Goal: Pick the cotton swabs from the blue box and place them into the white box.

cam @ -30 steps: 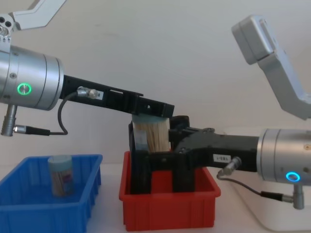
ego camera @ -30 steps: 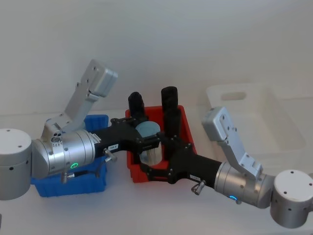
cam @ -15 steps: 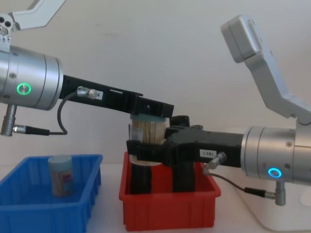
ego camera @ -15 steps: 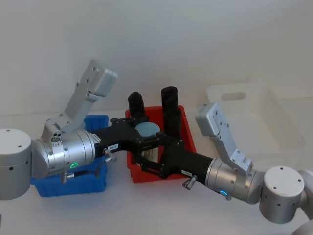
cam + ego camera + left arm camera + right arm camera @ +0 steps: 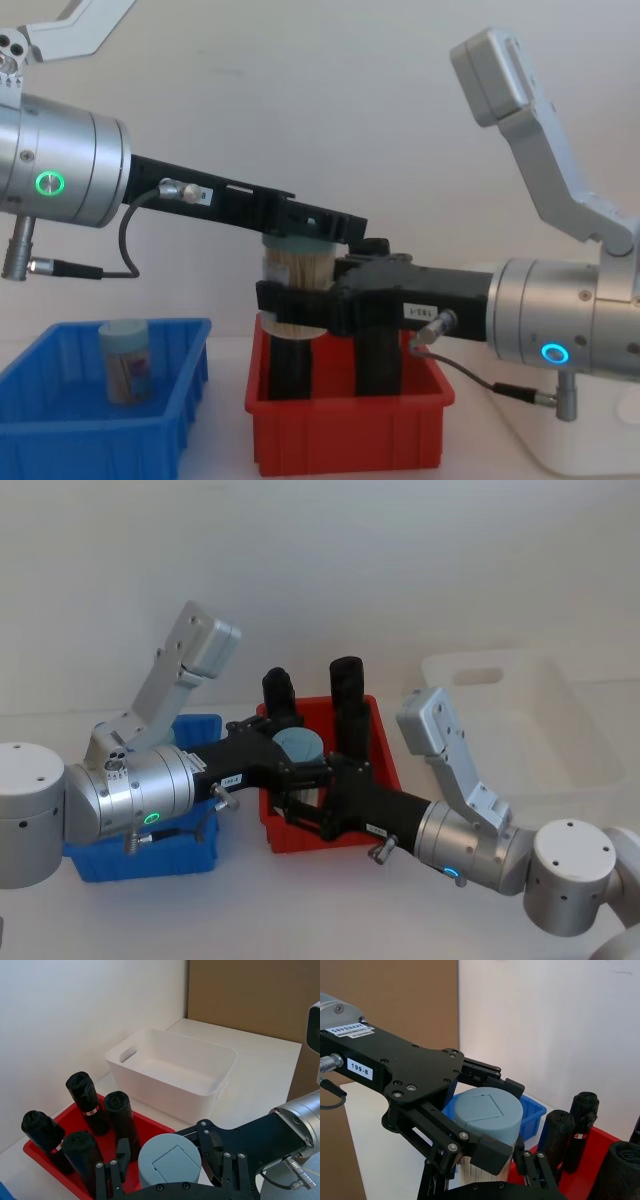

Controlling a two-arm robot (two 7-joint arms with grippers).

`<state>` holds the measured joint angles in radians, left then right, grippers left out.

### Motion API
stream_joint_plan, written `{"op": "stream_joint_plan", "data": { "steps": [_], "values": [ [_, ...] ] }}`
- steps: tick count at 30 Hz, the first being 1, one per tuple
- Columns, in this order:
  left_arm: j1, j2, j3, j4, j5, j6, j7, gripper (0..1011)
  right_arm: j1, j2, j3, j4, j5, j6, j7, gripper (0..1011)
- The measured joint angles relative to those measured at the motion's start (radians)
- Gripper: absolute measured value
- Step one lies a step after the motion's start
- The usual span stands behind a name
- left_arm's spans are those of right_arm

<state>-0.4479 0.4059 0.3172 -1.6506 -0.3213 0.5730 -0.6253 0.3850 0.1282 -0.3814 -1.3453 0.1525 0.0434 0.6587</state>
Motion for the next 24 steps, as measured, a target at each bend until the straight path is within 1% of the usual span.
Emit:
{"op": "stream_joint_plan", "data": {
  "steps": [2, 14, 20, 24],
  "values": [
    [0.0, 0.0, 0.0, 0.0, 0.0, 0.0, 0.0, 1003, -0.001, 0.002, 0.0, 0.0, 0.001, 0.0, -0.004, 650],
    [0.0, 0.0, 0.0, 0.0, 0.0, 0.0, 0.0, 1000, -0.016, 0.019, 0.003, -0.019, 0.01, 0.002, -0.031, 650],
    [0.0, 0.0, 0.0, 0.0, 0.0, 0.0, 0.0, 1000, -0.032, 0.035, 0.012, -0.036, 0.017, 0.007, -0.06, 650],
    [0.0, 0.0, 0.0, 0.0, 0.0, 0.0, 0.0, 1000, -0.049, 0.053, 0.022, -0.056, 0.026, 0.01, -0.094, 650]
  ]
}}
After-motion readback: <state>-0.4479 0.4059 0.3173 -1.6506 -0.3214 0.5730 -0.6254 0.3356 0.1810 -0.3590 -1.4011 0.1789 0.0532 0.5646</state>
